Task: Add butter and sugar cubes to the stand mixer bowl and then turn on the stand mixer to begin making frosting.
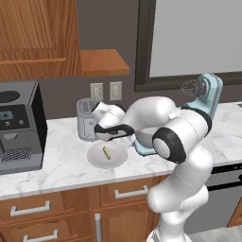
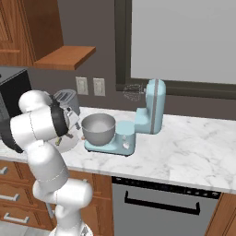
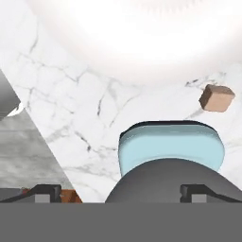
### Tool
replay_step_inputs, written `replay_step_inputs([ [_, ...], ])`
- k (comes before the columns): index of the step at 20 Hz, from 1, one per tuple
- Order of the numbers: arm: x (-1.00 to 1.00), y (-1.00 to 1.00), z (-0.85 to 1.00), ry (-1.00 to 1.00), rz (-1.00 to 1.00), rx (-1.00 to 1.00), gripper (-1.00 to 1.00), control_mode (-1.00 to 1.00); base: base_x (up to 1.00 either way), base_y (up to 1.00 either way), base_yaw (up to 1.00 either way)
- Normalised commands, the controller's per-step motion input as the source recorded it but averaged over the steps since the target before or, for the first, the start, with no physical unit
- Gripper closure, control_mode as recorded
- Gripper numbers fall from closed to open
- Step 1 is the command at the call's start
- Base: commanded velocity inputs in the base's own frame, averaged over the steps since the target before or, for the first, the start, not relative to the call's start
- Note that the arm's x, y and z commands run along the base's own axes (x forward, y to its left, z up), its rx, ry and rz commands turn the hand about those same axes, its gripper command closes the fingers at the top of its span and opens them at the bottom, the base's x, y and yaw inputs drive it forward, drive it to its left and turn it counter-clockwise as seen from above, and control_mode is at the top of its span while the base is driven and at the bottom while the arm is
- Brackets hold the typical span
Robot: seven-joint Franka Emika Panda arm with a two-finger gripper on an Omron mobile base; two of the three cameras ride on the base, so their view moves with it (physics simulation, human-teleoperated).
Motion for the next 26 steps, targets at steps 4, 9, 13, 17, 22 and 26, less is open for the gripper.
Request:
replay_step_inputs([
  [4, 0.05, 0.0, -0.19, 0.12, 0.0, -0.07, -1.0, -1.0, 0.0, 0.0, 0.0],
  [9, 0.12, 0.0, -0.03, 0.03, 0.0, -0.04, -1.0, -1.0, 0.0, 0.0, 0.0],
  [13, 0.08, 0.0, -0.01, 0.0, 0.0, -0.01, -1.0, -1.0, 0.0, 0.0, 0.0],
  [17, 0.0, 0.0, -0.05, -0.1, 0.0, 0.0, -1.0, -1.0, 0.0, 0.0, 0.0],
  [22, 0.0, 0.0, -0.05, -0.15, 0.0, 0.0, -1.0, -1.0, 0.0, 0.0, 0.0],
  [26, 0.0, 0.0, -0.11, -0.1, 0.0, 0.0, -1.0, -1.0, 0.0, 0.0, 0.0],
])
